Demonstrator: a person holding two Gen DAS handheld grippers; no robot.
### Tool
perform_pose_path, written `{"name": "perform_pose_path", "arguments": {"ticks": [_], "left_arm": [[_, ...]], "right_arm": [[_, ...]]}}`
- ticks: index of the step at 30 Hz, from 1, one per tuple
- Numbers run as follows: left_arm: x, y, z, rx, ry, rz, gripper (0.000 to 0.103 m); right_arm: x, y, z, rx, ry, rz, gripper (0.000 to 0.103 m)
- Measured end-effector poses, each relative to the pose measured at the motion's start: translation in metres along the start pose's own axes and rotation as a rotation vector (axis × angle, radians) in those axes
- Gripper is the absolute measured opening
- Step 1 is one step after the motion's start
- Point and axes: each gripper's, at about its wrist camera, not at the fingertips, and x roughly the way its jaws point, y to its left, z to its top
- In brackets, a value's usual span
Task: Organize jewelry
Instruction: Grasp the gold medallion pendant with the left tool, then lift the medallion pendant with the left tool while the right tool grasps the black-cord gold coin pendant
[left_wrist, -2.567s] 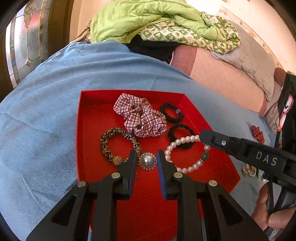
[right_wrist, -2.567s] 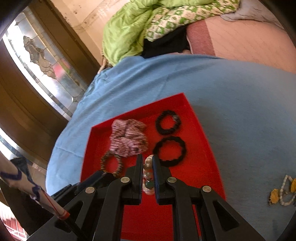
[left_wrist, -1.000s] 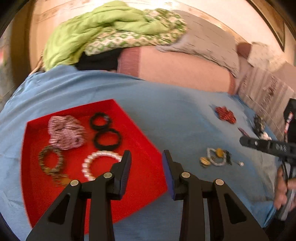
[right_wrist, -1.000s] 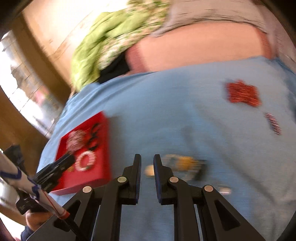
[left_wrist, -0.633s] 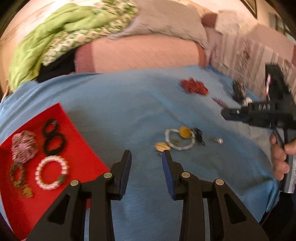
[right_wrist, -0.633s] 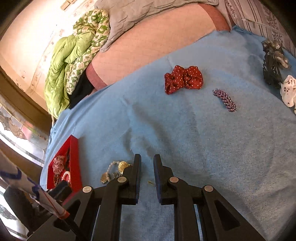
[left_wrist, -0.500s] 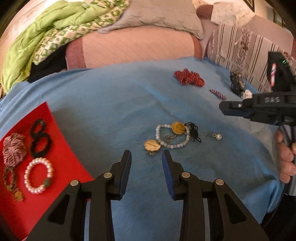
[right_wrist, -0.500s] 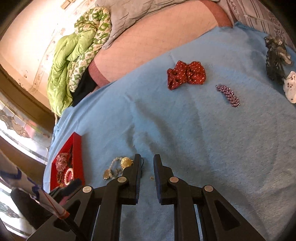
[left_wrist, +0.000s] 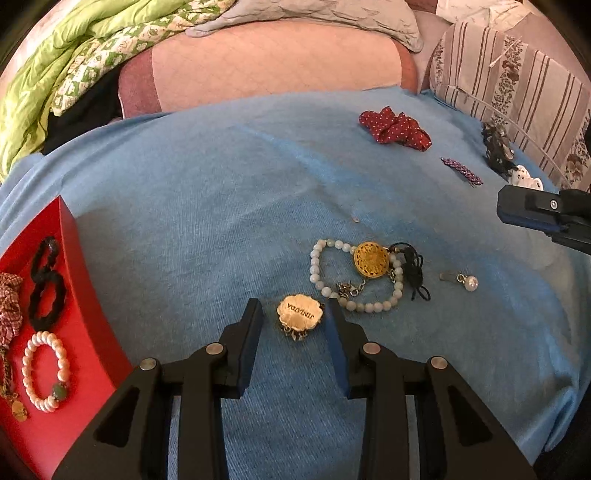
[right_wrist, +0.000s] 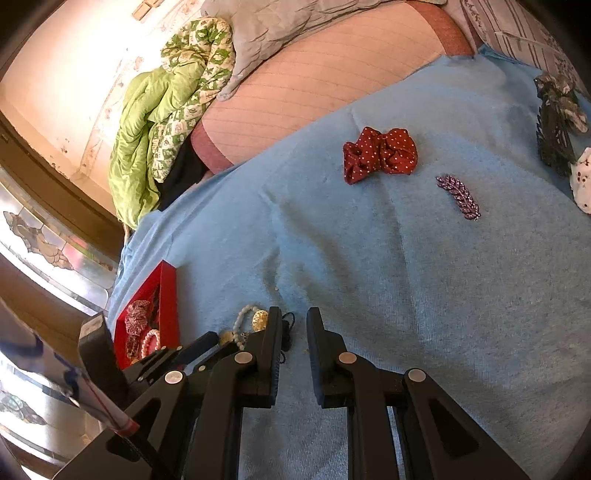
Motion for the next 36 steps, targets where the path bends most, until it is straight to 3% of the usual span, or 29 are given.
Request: {"name": "perform_pose_path", "arguments": {"ticks": [2,8,15,18,22,25,31,36], "left_arm": [[0.000,-0.004,0.001,0.019,-0.004,0.014,0.024],[-0.014,-0.011,0.004,0.055,-0.049,0.003,0.024],[-0.085,0.016,0.014,-0.045,-0.288,-0.095,0.024],[-0.102,0.034,0.014,-0.098,-0.347,-0.112,0.024],[-0.108,0.049,0.014,-0.132,-0.356,-0.105,0.024],[-0.114,0.056,0.016,-0.145,-0.380,-0.103,0.024],[-0.137,0.064,0.016,-0.170,-0.459,-0.128,0.024],[-0.134,0.061,0.015,-0.156,-0.437,-0.119,0.024]], "right_arm": [[0.003,0.002,0.000,-0.007,0.004,-0.002,0.015],[0.007,0.007,-0.002,-0.026,0.013,-0.007,0.015],[0.016,0.020,-0.004,-0.069,0.025,-0.008,0.015],[0.026,0.034,-0.004,-0.122,0.039,-0.004,0.015],[0.043,0.052,-0.006,-0.213,0.060,-0.024,0.015],[0.059,0.065,-0.009,-0.307,0.082,-0.071,0.025],[0.080,0.076,-0.021,-0.431,0.112,-0.153,0.025],[0.094,0.080,-0.024,-0.492,0.121,-0.216,0.025]]}}
